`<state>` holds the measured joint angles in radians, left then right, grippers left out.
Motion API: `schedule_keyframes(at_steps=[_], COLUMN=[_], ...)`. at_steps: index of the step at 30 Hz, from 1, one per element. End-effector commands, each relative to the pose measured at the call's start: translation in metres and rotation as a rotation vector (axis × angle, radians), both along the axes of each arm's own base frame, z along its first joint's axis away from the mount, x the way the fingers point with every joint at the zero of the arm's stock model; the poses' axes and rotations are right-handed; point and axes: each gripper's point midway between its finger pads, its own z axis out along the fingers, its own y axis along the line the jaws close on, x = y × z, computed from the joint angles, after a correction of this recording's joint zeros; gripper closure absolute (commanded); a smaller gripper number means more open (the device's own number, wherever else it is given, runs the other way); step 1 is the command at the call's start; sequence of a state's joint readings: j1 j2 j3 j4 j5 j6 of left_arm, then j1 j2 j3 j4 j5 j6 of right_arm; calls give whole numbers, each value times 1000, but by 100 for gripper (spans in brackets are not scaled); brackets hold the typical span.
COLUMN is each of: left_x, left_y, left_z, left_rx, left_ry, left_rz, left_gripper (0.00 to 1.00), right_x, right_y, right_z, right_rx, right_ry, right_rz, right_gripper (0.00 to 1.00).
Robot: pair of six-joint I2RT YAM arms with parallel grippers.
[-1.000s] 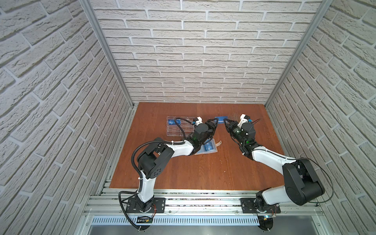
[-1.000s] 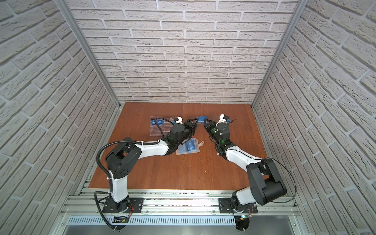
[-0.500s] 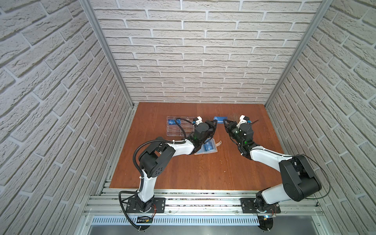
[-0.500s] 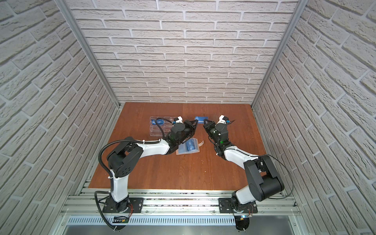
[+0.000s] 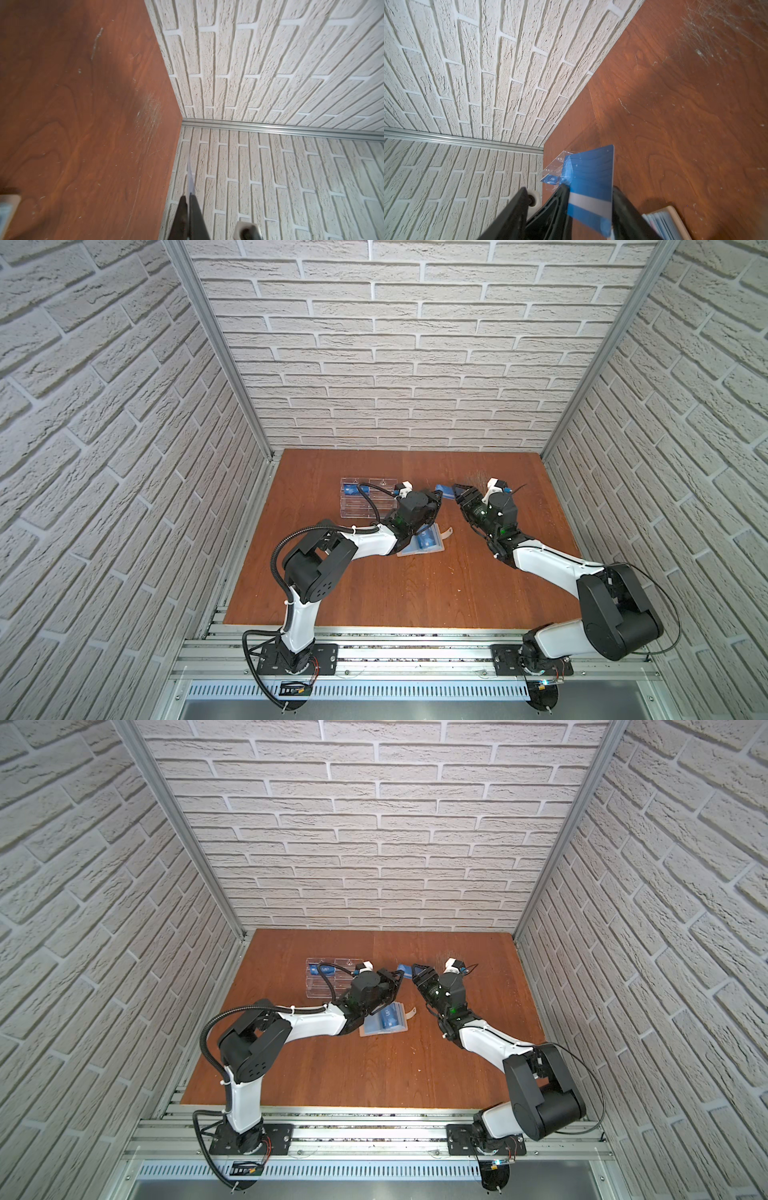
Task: Take the credit cards out of the card holder
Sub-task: Pass the credit card, then place the credit card in the storage box.
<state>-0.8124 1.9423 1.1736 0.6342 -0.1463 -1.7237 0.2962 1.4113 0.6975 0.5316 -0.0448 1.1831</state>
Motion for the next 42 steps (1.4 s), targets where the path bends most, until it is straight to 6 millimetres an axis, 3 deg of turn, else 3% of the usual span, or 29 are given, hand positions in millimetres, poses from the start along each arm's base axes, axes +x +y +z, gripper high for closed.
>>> schedule_keyframes(at_steps=[1, 5, 11, 18, 21, 25, 29, 34, 38, 42], left_x=[-1, -7, -25, -36, -39, -41, -28, -1, 32, 60], left_y=[28, 62, 124, 207, 247, 285, 299, 301, 288, 283], left_z=[20, 21, 20, 31, 45, 56, 56, 44, 33, 24], left_rx=[55, 142, 187, 91, 69, 59, 89, 89, 78, 122], left_ry=[21, 117, 456, 742, 762, 779, 812, 823, 807, 778], left_rz=[57, 133, 243, 389, 480, 573, 548, 515, 393, 310], left_gripper=[100, 100, 100, 100, 100, 100, 100, 100, 100, 100], right_x=[-6, -16, -31, -44, -48, -52, -58, -67, -63, -54], right_y=[-6, -14, -11, 34, 55, 89, 133, 182, 197, 200], right_z=[31, 42, 60, 73, 73, 70, 71, 67, 58, 48], right_rx=[-47, -125, -272, -490, -615, -710, -814, -909, -911, -904], right_ry=[-60, -52, -21, -52, -75, -118, -196, -293, -294, -300], right_rz=[5, 11, 103, 366, 441, 562, 680, 796, 814, 794], right_gripper=[25, 16, 5, 3, 3, 3, 3, 0, 0, 0])
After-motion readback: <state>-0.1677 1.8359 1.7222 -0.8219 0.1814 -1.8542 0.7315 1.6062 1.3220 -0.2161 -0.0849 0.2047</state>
